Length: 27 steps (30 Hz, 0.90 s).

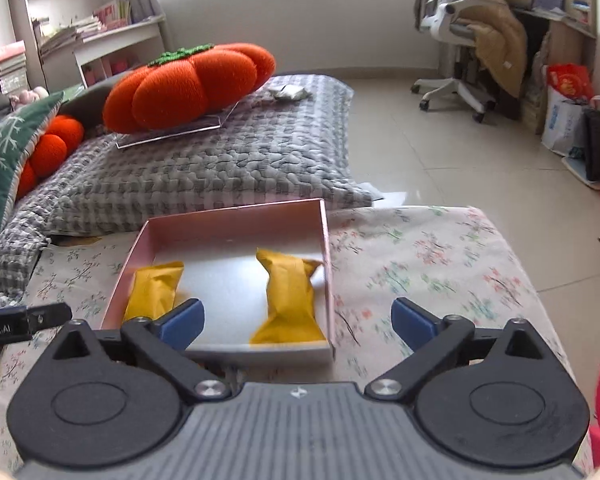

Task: Organize snacks
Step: 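Grasp a white wrapped snack with the right gripper while the left grasps a silver one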

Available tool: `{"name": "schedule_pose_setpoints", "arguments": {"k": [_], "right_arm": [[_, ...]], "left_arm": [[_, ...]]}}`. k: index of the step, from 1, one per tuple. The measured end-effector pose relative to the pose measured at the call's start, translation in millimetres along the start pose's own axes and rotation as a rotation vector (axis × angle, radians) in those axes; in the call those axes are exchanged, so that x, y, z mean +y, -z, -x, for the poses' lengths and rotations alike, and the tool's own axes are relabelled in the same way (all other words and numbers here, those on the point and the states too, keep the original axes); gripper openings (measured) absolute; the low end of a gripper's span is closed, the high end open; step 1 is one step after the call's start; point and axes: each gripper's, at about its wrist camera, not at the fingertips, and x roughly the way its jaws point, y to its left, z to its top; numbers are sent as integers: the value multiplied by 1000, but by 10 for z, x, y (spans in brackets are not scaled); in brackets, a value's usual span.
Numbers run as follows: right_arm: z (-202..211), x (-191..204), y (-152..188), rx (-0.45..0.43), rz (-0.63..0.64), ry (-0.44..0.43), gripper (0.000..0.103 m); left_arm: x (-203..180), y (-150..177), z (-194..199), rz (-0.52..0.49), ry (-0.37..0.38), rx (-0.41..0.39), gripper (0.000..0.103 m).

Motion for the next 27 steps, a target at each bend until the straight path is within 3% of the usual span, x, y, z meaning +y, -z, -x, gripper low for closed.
{"name": "schedule_pose_setpoints", "arguments": {"k": [4,11,20,27], "right_arm": [[153,-33,247,5,-4,5,103],[80,-192,672,110,-25,77,103],[-32,-402,769,157,-102,128,102],[18,-433,857,178,-173,24,93]], "left_arm": [[-10,289,112,-43,-14,17,93],[-47,700,153,-102,-9,59,96],[-455,1109,271,-245,136,72,96],[-828,1338,355,-409,214,50,95]]}}
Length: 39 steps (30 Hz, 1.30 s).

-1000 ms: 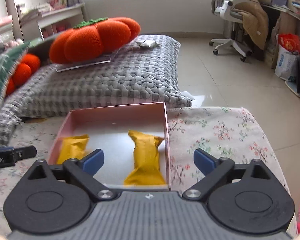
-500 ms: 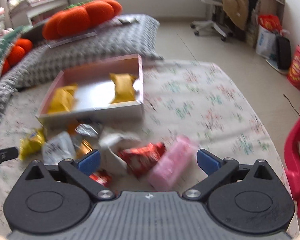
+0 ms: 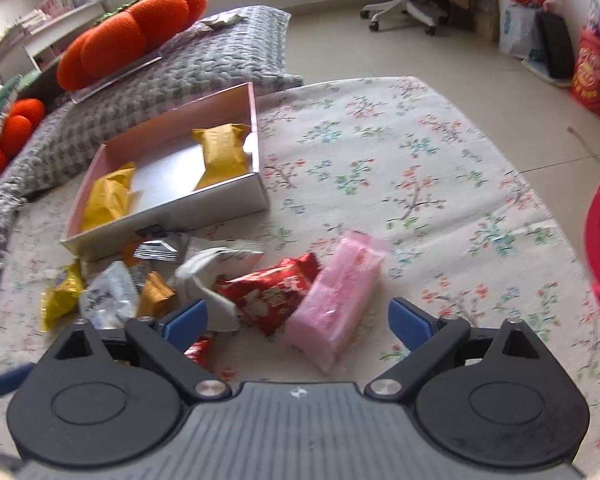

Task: Organize snacks
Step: 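Grasp a white wrapped snack with the right gripper while the left grasps a silver one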

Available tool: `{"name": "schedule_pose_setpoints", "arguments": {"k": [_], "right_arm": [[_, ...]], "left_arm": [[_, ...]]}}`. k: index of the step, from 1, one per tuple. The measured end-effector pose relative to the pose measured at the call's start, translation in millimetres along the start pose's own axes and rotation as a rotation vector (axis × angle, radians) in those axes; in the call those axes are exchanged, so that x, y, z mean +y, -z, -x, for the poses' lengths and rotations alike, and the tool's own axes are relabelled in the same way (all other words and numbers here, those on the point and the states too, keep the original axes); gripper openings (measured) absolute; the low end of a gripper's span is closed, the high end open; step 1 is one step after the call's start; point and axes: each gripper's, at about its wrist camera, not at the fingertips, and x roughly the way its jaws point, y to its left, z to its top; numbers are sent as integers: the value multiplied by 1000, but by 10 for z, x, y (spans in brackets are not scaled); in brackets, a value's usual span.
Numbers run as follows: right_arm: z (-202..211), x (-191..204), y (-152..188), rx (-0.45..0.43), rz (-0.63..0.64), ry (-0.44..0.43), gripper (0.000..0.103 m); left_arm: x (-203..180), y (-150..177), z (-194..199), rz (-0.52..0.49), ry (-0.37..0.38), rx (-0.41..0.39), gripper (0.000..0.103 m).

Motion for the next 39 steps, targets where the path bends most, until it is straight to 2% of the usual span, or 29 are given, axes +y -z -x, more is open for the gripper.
{"name": "schedule_pose_setpoints", "arguments": {"k": [4,6,9,11,13,17,22,26,31,35,36,39], "right_arm": [[-15,78,19,17,23,-32,82],[-2,99,20,15,30,-48,77],[19,71,-5,7,1,-75,74],[3,65,-27,15,-17,-107,71],[-28,114,-56,24,-9,-130,68],[-123,229,-153,47,9,-166,64],[-272,253,-332,90,-31,-196,64],[-444,313,-383,148,-35,-172,64],[-581,434,-382,184,4,-146,62],[-719,458,-320,235,4,-159,56],[-740,445,-306,247,-9,-177,49],[-715,425,-304,234,-25,-180,45]], "left_arm": [[-23,34,-125,8,-26,48,93],[16,43,-181,29,-35,67,87],[75,29,-248,56,-36,84,77],[114,16,-312,80,-45,106,62],[157,17,-381,106,-51,135,53],[191,17,-393,117,-52,132,41],[183,-14,-382,98,-53,120,36],[221,-20,-339,115,-27,106,30],[262,-17,-305,142,2,96,30],[272,-16,-298,162,20,94,30],[275,-16,-290,168,27,93,30],[294,-10,-259,184,39,88,30]]}}
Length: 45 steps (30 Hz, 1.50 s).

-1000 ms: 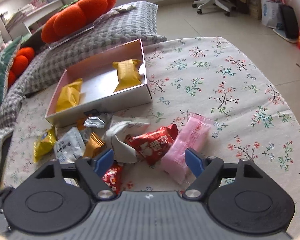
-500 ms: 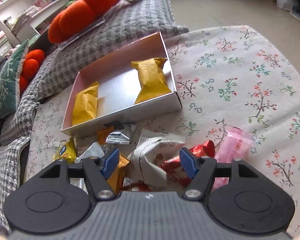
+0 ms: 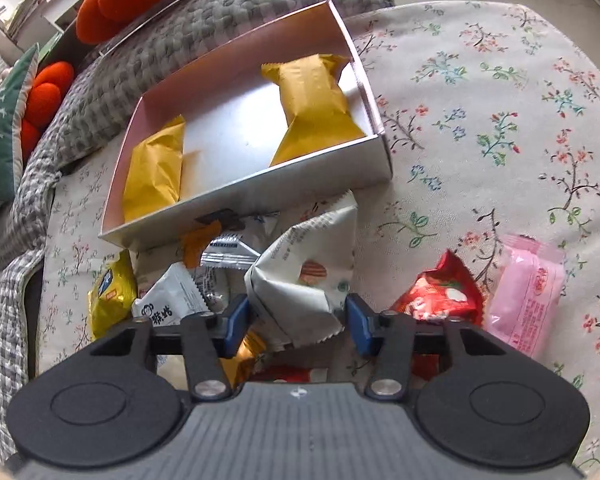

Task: Organize snacks
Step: 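Grasp a white wrapped snack with the right gripper while the left grasps a silver one, then place both white wrapped snacks into the pink box and release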

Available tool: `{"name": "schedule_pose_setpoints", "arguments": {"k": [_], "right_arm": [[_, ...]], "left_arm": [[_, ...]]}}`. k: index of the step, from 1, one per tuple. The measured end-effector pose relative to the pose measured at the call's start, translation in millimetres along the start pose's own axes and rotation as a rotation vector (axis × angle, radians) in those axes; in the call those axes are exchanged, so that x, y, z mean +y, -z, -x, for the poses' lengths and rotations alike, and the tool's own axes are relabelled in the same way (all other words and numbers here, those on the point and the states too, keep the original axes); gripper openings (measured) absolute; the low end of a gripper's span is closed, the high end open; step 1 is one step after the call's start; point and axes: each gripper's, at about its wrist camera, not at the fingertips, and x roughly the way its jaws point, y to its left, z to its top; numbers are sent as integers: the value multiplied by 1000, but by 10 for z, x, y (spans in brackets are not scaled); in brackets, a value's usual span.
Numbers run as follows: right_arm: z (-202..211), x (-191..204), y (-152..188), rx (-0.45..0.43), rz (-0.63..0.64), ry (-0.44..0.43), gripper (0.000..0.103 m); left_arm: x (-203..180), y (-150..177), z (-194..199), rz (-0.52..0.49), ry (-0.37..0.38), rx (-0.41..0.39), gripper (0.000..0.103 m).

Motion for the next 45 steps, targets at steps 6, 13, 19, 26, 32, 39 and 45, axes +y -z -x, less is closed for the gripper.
{"name": "schedule_pose_setpoints", "arguments": {"k": [6,13,19,26,32,39,45], "right_arm": [[156,33,48,-51,29,-10,44],[375,166,40,-128,104,-6,44],[446,225,-43,-159,123,-27,44],[449,283,-195,-175,137,-35,44],[400,325,-398,-183,161,-38,44],[225,335,-578,-177,174,-40,44],[98,301,-670,-178,169,-25,44]], "left_arm": [[27,-19,88,19,14,-24,30],[103,-125,212,37,15,-63,30],[222,-357,256,58,0,-93,30],[241,-741,130,36,-16,-95,30],[283,-1155,-61,51,-4,-110,30],[418,-1481,-419,79,-31,-96,30],[517,-1603,-647,107,-37,-79,30]]}}
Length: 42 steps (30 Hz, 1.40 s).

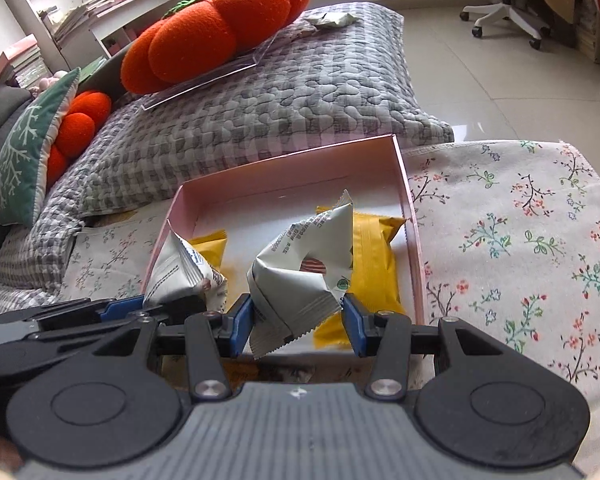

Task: Organize snacks
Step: 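Place both white wrapped snacks into the pink box and release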

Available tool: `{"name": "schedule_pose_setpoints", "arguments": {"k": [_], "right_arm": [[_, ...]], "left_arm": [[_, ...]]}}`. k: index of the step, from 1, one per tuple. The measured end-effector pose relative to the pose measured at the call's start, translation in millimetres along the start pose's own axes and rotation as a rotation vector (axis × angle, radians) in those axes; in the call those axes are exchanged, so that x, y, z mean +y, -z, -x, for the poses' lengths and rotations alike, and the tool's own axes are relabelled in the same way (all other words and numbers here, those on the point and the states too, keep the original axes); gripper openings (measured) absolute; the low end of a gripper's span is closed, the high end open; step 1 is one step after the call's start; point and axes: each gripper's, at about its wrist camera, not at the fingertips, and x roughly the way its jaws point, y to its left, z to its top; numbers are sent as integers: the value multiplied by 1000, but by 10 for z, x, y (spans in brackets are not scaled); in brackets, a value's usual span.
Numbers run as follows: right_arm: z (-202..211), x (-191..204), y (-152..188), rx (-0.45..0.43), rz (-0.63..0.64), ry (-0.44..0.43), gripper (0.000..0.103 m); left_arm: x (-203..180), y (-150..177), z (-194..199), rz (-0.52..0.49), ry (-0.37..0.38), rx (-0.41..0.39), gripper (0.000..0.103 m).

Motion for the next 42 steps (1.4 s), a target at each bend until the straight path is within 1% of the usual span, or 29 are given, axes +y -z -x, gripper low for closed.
{"name": "schedule_pose_setpoints", "arguments": {"k": [6,10,13,19,25,26,27,28,30,32,34,37,39,40,41,42], "right_arm": [[-117,-4,-52,13,17,-9,44],[-206,12,-39,14,37,15,44],[-208,33,-36,2,60,21,44],[-245,62,-77,-12,81,27,44],[-427,60,-234,-22,72,23,43],[-465,58,-269,-24,70,21,37],[-505,64,-305,-22,70,26,33],[-537,76,-326,-20,70,34,33],[-584,105,-362,-27,74,44,26],[-589,122,-353,-40,78,52,25],[-558,99,-319,-55,66,45,26],[-473,51,-275,-73,35,35,29],[-396,21,-248,-86,13,36,36],[-358,12,-246,-93,3,34,37],[-305,0,-233,-101,-5,33,43],[-264,-7,-225,-110,-10,36,51]], "left_arm": [[1,-20,-216,2,-33,31,30],[48,-1,-337,19,-46,51,30],[54,11,-373,9,-61,49,31],[92,-65,-412,15,-63,39,31],[216,-199,-572,33,-54,37,31],[225,-232,-595,35,-52,33,32],[223,-260,-618,31,-57,31,31],[221,-284,-638,27,-64,28,31],[225,-302,-670,24,-63,22,32],[251,-308,-675,31,-47,20,35],[281,-304,-653,52,-24,11,41],[279,-307,-613,61,-17,0,50],[259,-309,-551,58,-14,-12,56],[254,-305,-507,57,-16,-21,61],[244,-298,-454,56,-21,-34,67],[232,-291,-395,52,-25,-46,70]]}}
